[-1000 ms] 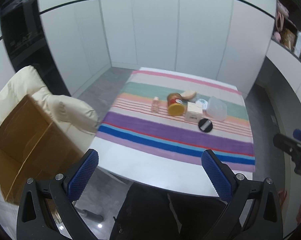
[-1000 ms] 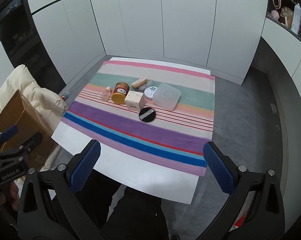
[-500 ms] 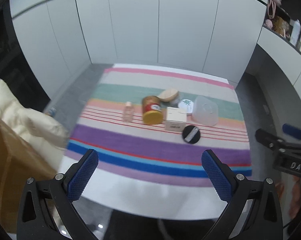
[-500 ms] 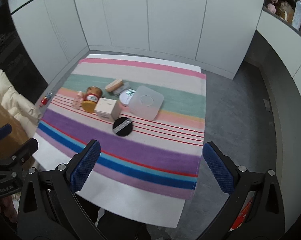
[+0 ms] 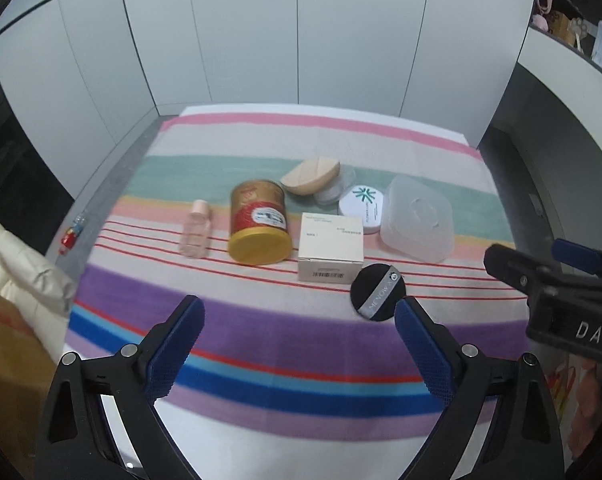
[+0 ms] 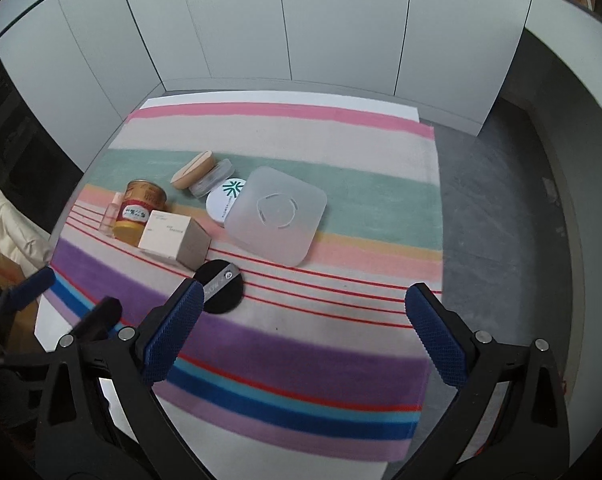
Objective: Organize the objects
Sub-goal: 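Grasp the white cream box with the left tool while the right tool grasps the clear container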
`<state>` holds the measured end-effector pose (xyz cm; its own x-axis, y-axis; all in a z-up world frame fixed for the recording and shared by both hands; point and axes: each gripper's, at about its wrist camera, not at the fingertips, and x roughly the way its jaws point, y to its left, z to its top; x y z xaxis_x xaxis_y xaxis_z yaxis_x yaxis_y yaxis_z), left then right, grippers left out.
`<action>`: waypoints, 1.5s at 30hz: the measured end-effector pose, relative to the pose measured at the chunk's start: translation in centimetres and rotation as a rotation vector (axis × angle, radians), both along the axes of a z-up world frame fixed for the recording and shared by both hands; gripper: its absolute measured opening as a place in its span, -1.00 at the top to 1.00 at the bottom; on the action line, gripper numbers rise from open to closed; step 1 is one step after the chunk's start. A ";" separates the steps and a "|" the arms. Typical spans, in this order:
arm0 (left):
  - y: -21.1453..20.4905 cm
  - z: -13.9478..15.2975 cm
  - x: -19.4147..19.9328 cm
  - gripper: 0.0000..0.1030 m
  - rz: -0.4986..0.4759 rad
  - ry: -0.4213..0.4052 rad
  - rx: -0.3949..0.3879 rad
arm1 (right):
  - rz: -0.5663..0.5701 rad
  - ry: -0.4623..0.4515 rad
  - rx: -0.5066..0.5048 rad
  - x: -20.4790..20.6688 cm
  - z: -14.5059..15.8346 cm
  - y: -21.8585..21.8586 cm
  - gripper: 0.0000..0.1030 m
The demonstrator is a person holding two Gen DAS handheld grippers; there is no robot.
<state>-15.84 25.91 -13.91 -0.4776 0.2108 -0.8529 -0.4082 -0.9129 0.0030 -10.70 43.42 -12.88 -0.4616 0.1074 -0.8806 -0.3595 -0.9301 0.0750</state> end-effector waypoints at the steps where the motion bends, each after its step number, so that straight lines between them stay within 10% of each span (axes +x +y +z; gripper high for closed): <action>1: 0.3 -0.6 -0.3 -0.87 -0.004 -0.007 0.000 | -0.001 -0.002 -0.003 -0.3 -0.4 0.1 -1.00; 12: 3.1 -6.6 -3.8 -0.85 -0.002 -0.036 0.003 | -0.016 -0.020 -0.058 -4.3 -6.1 1.7 -0.99; 28: 3.3 -8.3 -5.1 -0.04 -0.005 -0.021 0.056 | -0.114 -0.010 -0.218 -9.2 -9.5 1.9 -0.91; 45: 1.6 -4.5 -3.3 0.00 -0.031 -0.017 0.072 | -0.049 0.006 -0.049 -6.2 -5.0 -0.5 -0.68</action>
